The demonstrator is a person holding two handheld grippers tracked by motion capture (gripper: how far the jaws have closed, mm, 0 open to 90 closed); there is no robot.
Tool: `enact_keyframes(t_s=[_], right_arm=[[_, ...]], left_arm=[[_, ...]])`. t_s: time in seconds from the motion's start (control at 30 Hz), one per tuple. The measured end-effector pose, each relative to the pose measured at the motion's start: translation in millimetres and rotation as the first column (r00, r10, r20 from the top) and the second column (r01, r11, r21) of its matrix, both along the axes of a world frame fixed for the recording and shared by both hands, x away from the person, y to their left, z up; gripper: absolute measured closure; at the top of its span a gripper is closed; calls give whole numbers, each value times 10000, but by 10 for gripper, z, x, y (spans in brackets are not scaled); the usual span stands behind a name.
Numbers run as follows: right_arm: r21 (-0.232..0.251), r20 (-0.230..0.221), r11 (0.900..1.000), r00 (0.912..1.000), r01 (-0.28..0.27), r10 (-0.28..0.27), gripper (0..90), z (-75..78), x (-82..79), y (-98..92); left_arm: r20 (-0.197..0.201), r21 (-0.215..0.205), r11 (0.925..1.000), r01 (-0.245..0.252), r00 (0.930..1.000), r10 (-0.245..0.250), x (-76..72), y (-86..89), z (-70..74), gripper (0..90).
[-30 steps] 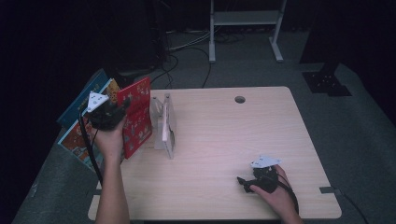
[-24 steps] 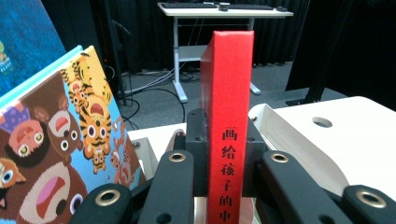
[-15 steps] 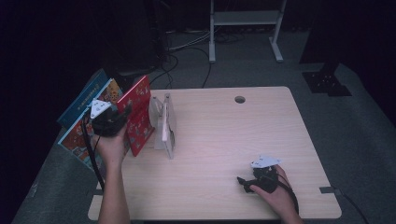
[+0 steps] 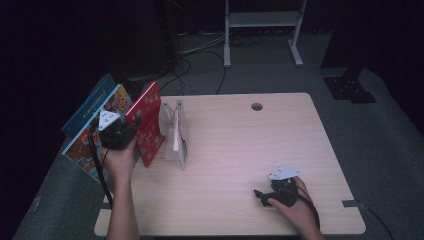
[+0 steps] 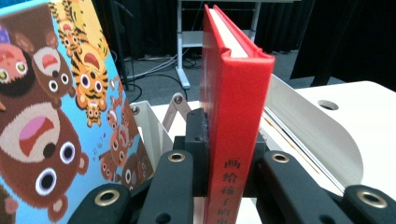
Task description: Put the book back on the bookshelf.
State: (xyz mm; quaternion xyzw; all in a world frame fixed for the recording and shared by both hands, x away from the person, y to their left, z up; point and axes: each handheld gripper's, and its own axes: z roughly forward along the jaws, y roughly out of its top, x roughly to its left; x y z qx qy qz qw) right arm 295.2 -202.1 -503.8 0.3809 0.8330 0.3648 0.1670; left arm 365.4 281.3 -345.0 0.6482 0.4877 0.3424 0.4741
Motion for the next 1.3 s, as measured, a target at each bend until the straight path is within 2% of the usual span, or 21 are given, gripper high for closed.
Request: enact_keyframes(t_s=[0.43, 0.63, 0.67, 0.73, 0.83, 1.03, 1.2, 1.3], right_arm=[[10, -14, 10000, 10000, -3, 3, 124, 1, -1, 0], [10, -12, 10000, 10000, -4, 4, 124, 0, -1, 0], [11, -12, 10000, 10000, -3, 3, 124, 0, -1, 0], [10, -11, 10000, 10000, -4, 4, 124, 0, -1, 0], [12, -15, 10000, 10000, -2, 2, 124, 1, -1, 0], [15, -25, 10000, 10000, 3, -3, 124, 1, -2, 0], [14, -25, 10000, 10000, 4, -4, 124, 1, -2, 0], [13, -26, 10000, 10000, 4, -4, 124, 1, -2, 0]], left_arm=[[-257, -237, 9996, -166, 9995, 160, -89, 80, -86, 790], [-181, -341, 9993, -119, 9998, 113, -101, 113, -82, 773], [-124, -305, 9995, -129, 9998, 125, -113, 113, -77, 753], [-9, -153, 9996, -250, 9997, 250, -132, 110, -72, 658], [-11, -25, 9996, -279, 9996, 279, -174, 127, -67, 498], [-72, 96, 9995, -296, 9995, 297, -250, 119, -100, 271], [133, 17, 9997, -230, 9996, 230, -374, 113, -124, 163], [-13, 79, 9999, -137, 9999, 137, -438, 82, -136, 95]])
